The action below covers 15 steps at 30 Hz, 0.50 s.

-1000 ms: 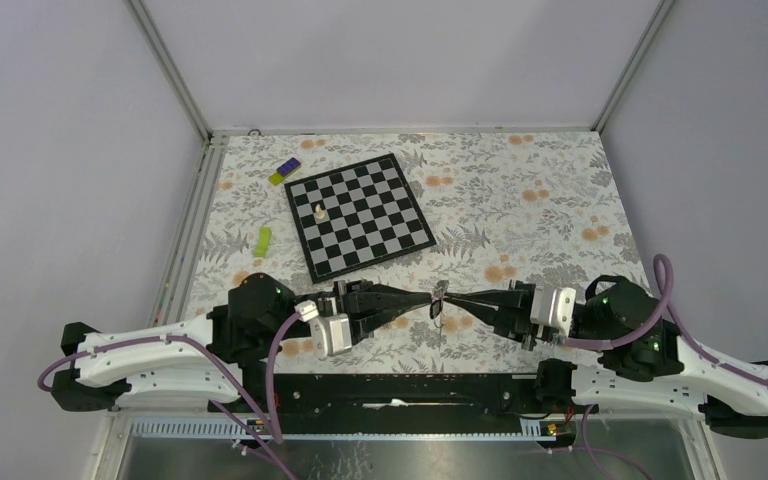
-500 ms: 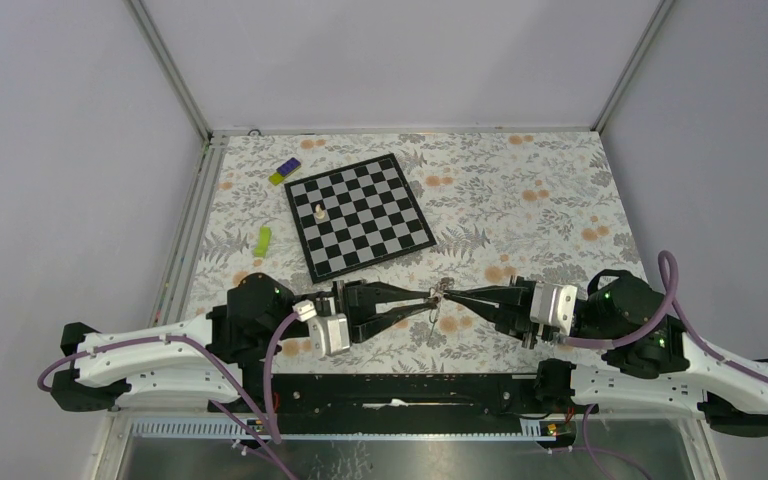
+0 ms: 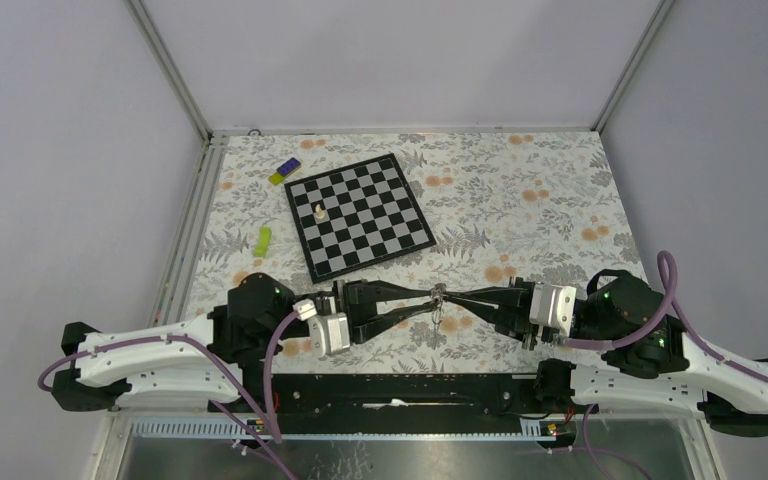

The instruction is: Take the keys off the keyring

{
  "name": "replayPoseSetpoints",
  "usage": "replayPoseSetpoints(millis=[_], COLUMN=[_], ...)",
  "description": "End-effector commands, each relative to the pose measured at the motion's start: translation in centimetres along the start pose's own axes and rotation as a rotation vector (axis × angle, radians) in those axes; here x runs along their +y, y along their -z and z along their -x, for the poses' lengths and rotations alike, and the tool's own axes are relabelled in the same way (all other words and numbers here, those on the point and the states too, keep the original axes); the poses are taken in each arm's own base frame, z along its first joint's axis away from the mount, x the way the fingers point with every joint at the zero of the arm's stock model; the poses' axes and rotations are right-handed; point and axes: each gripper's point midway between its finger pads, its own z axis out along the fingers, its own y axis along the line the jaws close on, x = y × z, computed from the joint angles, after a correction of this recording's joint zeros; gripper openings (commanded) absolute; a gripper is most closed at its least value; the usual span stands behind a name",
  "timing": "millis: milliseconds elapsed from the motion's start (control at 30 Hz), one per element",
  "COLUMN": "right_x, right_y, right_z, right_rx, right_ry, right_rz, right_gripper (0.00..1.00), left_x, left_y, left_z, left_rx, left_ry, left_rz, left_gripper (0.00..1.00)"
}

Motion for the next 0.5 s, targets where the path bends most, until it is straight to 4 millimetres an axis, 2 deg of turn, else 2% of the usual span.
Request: replayPoseSetpoints(millis=[0, 467], right_x=[-0.9, -0.65], right_y=[0.19, -0.44], right_z=[3.17, 2.71], right_rx=[-0.1, -0.088], right_ry=[0.023, 0.035], right_rz=[-0.016, -0.002], right_gripper=[0.0, 0.0], left_x=[0.45, 0.39], left_y=[-0.24, -0.41], left_z=[0.94, 0.77], left_rx=[-0.043, -0.044], left_ry=[0.014, 0.035], left_rz=[0.021, 0.025], left_gripper=[0.25, 0.27])
